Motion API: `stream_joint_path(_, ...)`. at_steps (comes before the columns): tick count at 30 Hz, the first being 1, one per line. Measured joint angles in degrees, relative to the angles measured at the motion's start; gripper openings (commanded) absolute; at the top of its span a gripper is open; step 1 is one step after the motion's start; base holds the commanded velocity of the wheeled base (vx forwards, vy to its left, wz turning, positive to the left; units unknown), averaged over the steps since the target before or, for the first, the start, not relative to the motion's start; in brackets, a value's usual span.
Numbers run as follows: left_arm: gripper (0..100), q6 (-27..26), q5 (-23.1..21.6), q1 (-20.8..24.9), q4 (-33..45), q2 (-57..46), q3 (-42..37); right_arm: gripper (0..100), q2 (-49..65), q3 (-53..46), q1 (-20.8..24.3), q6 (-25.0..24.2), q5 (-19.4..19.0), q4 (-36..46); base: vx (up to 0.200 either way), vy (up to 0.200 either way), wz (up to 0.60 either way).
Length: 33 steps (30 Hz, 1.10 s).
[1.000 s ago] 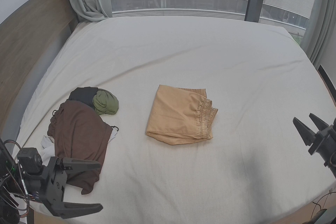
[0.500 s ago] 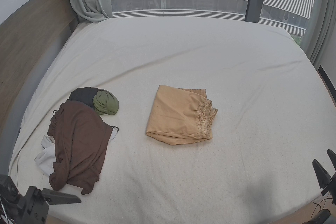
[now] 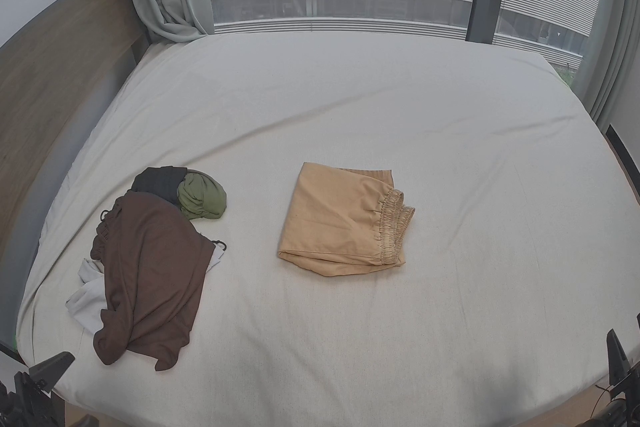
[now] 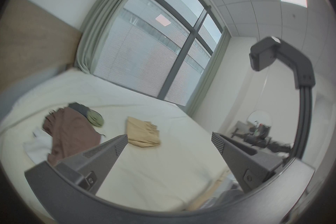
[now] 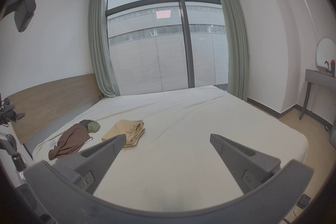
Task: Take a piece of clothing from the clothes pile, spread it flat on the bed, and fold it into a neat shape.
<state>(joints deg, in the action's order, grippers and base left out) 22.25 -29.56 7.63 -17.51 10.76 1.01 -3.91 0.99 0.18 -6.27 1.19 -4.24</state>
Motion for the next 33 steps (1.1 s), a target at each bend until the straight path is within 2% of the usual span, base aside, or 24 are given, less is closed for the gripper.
stream_joint_path(5,100,-12.18,3.68,-4.63,7.90,-4.79,0.00,100,2.13,0.00,-0.45,0.35,1.58,0.63,0.000,0.000,0.00)
stream_joint_path(7,100,-16.62,7.31,-5.74,9.79,-6.08,0.00,100,2.55,0.00,-0.51,0.68,2.28,0.80,0.000,0.000,0.00)
stream_joint_path(9,100,-19.35,12.76,-6.60,11.19,-7.16,0.00,100,2.84,0.00,-0.59,1.38,2.61,1.07,0.000,0.000,0.00)
stream_joint_path(11,100,-19.93,17.71,-7.17,12.34,-7.94,0.00,100,3.04,0.02,-0.62,2.35,2.63,1.87,0.000,0.000,0.00)
stream_joint_path(15,100,-18.81,24.45,-7.77,13.98,-8.98,0.00,100,3.21,0.02,-0.62,3.69,2.55,3.10,0.000,0.000,0.00)
stream_joint_path(23,100,-18.31,30.98,-8.12,16.38,-9.80,0.00,100,3.28,0.02,-0.62,4.60,2.04,3.71,0.000,0.000,0.00)
stream_joint_path(29,100,-20.83,31.74,-8.05,16.66,-9.89,0.04,100,3.28,0.02,-0.80,6.47,1.16,4.00,0.000,0.000,0.00)
stream_joint_path(33,100,-21.59,31.04,-7.84,16.82,-9.89,0.11,100,3.28,0.02,-0.78,5.89,1.07,4.02,0.000,0.000,0.00)
